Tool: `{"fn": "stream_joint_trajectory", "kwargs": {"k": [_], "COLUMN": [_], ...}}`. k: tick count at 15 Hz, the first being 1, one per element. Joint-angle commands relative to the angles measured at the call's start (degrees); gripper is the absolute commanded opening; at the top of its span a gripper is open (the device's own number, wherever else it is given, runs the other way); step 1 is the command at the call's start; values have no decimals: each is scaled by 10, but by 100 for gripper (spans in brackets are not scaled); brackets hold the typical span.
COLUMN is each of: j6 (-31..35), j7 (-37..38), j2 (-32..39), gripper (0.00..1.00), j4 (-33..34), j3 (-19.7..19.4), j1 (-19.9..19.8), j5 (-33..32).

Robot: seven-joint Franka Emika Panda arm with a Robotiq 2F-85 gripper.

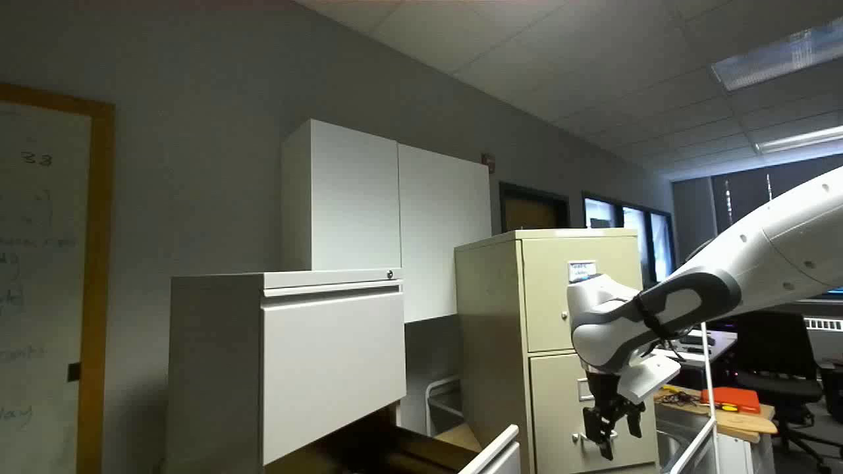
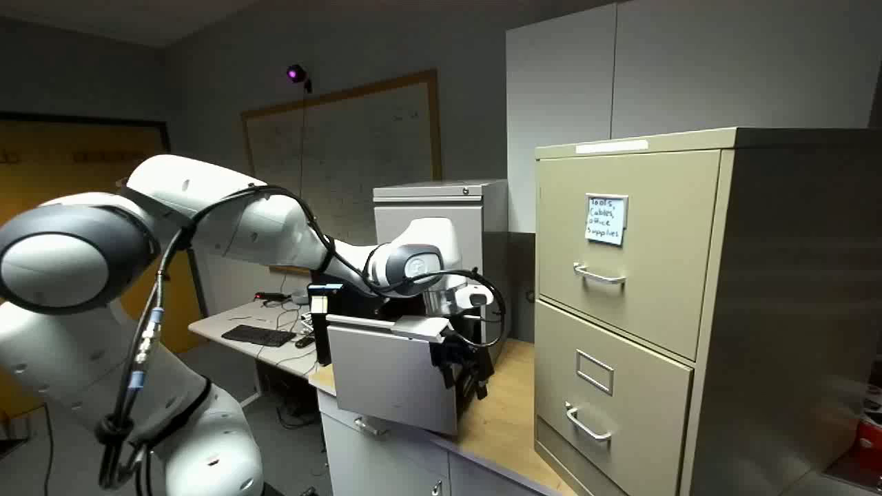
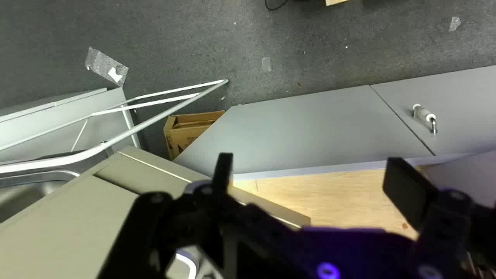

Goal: Close the bottom drawer

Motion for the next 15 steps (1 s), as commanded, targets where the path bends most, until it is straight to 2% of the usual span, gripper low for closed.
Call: {"fn": "stream_joint_trajectory", "kwargs": {"k": [1,10,15], "j6": [-2,0,5], "j7": [2,1,-10], "j2": [0,0,1], "gripper": [100,100,100], "j4": [1,2,5], "j3": [-6,-7,-5], "j1": [7,7,28], "j5": [-3,-1,21]}}
